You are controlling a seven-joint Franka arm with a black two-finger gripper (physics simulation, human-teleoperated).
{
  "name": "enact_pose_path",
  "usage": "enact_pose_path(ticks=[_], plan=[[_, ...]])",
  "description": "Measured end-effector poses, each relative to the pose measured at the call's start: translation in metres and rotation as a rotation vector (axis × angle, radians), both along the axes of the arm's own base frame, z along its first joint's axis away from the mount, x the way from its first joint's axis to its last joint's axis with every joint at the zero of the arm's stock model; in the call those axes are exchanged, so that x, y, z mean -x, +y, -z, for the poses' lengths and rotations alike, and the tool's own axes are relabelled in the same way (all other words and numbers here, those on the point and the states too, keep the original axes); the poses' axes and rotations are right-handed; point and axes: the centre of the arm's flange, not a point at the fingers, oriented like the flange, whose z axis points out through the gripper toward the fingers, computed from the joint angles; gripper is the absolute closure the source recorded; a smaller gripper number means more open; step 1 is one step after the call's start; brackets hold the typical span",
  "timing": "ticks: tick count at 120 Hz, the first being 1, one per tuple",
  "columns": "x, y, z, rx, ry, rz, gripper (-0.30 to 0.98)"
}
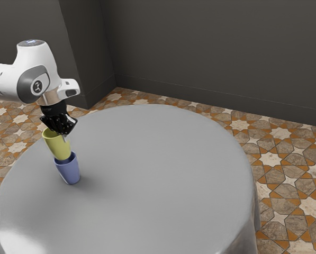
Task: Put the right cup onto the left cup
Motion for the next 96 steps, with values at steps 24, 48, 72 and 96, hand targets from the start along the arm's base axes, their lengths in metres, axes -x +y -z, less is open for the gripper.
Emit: enact_pose_path(ticks=[24, 48, 72, 96], plan=[[0.000, 0.003, 0.003, 0.000, 0.005, -0.005, 0.78], [-0.001, 0.001, 0.007, 0.001, 0.013, -0.002, 0.78], [-0.003, -0.001, 0.010, 0.001, 0.018, 0.003, 0.78], [-0.004, -0.003, 0.013, 0.001, 0.021, 0.005, 0.78]])
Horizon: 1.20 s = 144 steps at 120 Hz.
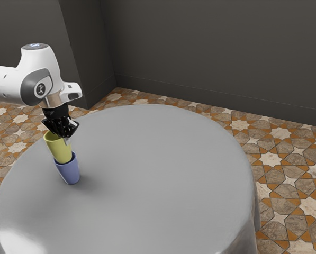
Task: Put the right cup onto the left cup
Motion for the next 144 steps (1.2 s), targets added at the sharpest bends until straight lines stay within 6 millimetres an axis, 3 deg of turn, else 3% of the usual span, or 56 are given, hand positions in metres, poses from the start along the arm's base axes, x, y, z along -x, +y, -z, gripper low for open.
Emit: enact_pose_path(ticks=[110, 121, 144], plan=[[-0.006, 0.004, 0.020, -0.001, 0.015, -0.006, 0.78], [-0.005, 0.006, 0.020, -0.001, 0.014, -0.008, 0.68], [-0.005, 0.007, 0.020, 0.001, 0.011, -0.008, 0.30]])
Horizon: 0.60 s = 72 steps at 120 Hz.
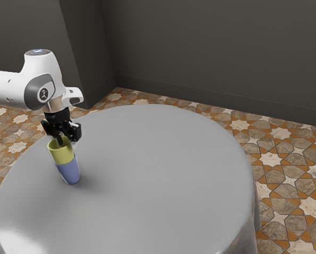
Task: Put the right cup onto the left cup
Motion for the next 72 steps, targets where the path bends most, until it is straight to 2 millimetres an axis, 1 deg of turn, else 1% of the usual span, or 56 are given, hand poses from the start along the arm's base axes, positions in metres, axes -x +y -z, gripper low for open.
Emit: enact_pose_path(ticks=[13, 24, 45, 72], plan=[[-0.001, 0.000, -0.005, -0.001, -0.008, 0.003, 0.18], [-0.005, 0.000, -0.019, -0.005, -0.025, 0.009, 0.12], [-0.017, 0.001, -0.063, -0.011, -0.042, 0.016, 0.05], [-0.024, -0.001, -0.130, -0.012, -0.034, 0.021, 0.02]])
